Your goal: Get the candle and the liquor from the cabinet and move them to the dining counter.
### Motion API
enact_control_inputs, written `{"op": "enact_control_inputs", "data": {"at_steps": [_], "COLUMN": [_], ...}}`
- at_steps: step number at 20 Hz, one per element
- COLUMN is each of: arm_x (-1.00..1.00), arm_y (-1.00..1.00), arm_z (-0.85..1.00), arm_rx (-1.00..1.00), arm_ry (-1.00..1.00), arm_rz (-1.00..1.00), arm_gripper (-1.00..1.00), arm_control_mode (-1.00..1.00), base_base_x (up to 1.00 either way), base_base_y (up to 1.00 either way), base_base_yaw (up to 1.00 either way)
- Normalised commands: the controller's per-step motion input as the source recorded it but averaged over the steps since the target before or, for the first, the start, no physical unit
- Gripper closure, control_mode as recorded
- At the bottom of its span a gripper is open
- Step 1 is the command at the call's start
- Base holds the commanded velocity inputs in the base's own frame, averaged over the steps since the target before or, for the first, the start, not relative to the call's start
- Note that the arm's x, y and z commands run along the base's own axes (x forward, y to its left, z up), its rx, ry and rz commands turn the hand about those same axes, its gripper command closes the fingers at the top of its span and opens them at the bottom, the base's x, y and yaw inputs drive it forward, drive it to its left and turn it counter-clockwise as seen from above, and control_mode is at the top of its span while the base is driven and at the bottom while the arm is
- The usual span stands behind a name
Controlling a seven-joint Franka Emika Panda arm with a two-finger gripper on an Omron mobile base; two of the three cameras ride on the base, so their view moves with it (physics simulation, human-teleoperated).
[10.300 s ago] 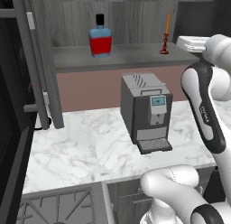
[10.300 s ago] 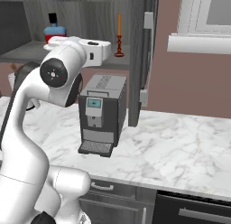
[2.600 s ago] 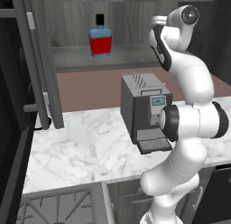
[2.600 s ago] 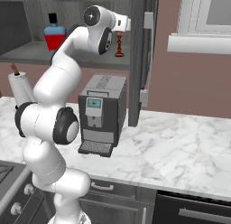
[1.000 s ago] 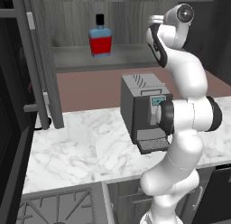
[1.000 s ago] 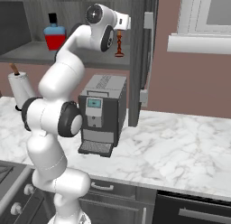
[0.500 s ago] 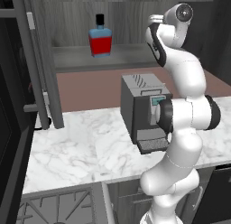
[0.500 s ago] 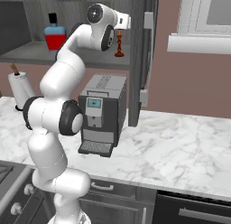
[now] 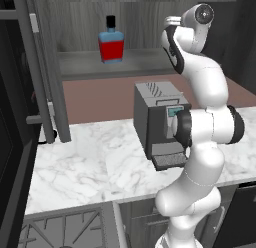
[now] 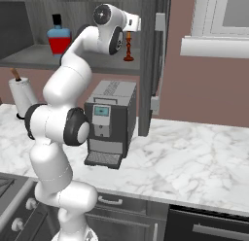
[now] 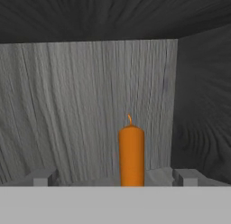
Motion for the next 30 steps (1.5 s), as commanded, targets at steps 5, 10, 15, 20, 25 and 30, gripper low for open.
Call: {"op": "enact_control_inputs", "data": {"at_steps": [5,10,15,20,25,30], "arm_x": [0.0,0.0,0.0,0.0,0.0,0.0], "arm_y": [0.0,0.0,0.0,0.0,0.0,0.0], "arm_z": [0.0,0.0,0.0,0.0,0.0,0.0], "arm_rx": [0.0,0.0,0.0,0.0,0.0,0.0], "arm_ry": [0.0,0.0,0.0,0.0,0.0,0.0], "arm_rz": [0.0,0.0,0.0,0.0,0.0,0.0], "arm_gripper": [-1.0,1.0,1.0,1.0,1.0,1.0], "arm_control_mode": [-1.0,-1.0,-1.0,-1.0,-1.0,-1.0], "base_base_x": [0.0,0.0,0.0,0.0,0.0,0.0], "base_base_y": [0.0,0.0,0.0,0.0,0.0,0.0], "base_base_yaw": [0.0,0.0,0.0,0.0,0.0,0.0]}}
